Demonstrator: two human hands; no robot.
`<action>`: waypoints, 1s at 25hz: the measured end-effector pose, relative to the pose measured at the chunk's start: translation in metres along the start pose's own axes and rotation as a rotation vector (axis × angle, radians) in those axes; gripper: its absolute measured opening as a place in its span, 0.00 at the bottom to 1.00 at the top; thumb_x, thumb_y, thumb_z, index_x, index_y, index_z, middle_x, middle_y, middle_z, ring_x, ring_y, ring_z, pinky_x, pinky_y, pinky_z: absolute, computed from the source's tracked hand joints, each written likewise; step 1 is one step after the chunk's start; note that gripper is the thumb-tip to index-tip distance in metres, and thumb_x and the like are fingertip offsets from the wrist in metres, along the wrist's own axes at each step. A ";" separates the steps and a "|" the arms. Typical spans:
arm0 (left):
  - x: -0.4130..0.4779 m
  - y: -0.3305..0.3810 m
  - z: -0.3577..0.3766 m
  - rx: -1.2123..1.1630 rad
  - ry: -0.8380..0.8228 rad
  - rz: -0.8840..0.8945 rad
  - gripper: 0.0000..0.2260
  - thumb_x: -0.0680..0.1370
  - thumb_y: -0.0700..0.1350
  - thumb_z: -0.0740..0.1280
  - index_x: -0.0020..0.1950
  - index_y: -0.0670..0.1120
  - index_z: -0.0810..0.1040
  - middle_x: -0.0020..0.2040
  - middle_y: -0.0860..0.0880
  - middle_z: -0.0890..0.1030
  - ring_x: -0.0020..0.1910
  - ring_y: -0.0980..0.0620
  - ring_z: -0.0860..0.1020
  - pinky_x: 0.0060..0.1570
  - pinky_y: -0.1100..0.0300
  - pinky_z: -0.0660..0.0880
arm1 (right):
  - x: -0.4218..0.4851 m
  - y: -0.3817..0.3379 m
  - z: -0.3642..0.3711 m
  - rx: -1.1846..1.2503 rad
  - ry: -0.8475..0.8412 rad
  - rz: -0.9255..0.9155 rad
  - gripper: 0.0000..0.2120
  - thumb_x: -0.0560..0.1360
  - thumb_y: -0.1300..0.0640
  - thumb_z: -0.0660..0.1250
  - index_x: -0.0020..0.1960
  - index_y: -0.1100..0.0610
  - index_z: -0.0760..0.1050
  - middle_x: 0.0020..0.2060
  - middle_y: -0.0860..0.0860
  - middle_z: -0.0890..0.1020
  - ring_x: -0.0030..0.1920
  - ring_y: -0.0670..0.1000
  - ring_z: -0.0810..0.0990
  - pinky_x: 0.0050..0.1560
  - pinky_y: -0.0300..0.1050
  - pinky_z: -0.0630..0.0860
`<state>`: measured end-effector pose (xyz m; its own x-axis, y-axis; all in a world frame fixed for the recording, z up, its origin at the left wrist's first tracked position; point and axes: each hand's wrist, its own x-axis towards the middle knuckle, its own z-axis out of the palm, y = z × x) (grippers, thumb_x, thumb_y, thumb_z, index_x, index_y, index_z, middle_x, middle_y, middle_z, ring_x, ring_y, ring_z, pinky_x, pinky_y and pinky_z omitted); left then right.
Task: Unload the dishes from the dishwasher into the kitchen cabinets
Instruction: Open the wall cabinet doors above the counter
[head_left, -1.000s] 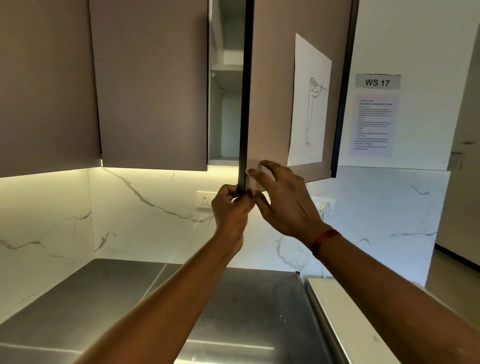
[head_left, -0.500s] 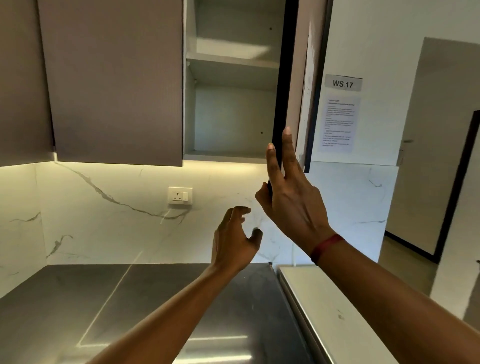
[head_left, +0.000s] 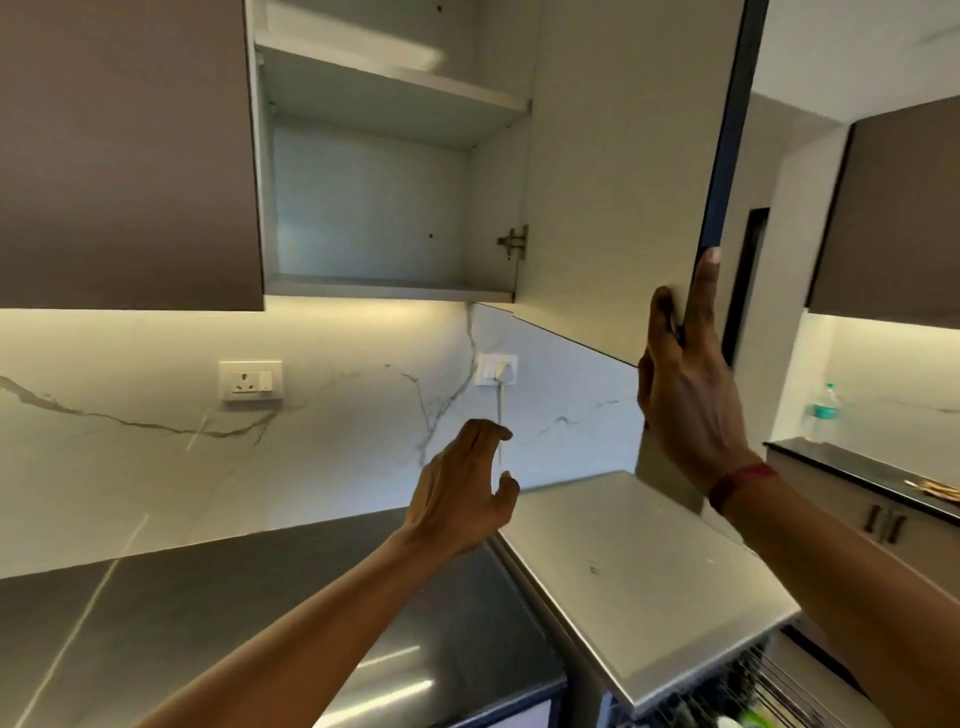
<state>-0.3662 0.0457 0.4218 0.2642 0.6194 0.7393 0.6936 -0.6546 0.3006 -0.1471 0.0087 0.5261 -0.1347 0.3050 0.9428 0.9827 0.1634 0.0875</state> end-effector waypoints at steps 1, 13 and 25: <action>0.003 0.006 0.002 -0.023 -0.005 0.016 0.20 0.75 0.48 0.66 0.66 0.48 0.71 0.63 0.52 0.74 0.48 0.51 0.80 0.47 0.61 0.73 | -0.001 0.012 0.000 -0.015 -0.013 -0.003 0.27 0.77 0.71 0.60 0.74 0.67 0.59 0.77 0.64 0.43 0.76 0.62 0.57 0.49 0.47 0.80; 0.034 0.082 0.026 -0.089 -0.062 0.317 0.22 0.75 0.49 0.66 0.68 0.49 0.68 0.68 0.53 0.69 0.56 0.51 0.75 0.50 0.56 0.77 | -0.020 0.120 -0.014 -0.190 -0.453 0.065 0.38 0.76 0.68 0.66 0.78 0.62 0.48 0.75 0.55 0.29 0.75 0.64 0.33 0.72 0.58 0.62; 0.081 0.116 0.034 0.037 -0.142 0.456 0.33 0.76 0.50 0.65 0.78 0.51 0.55 0.80 0.52 0.45 0.78 0.52 0.45 0.72 0.51 0.58 | -0.026 0.163 0.001 -0.472 -0.513 0.017 0.39 0.72 0.67 0.61 0.78 0.61 0.47 0.77 0.59 0.35 0.74 0.66 0.33 0.73 0.58 0.48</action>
<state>-0.2416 0.0350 0.4956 0.6344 0.3272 0.7003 0.5084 -0.8591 -0.0592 0.0161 0.0281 0.5153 -0.0481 0.7273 0.6846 0.9196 -0.2353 0.3146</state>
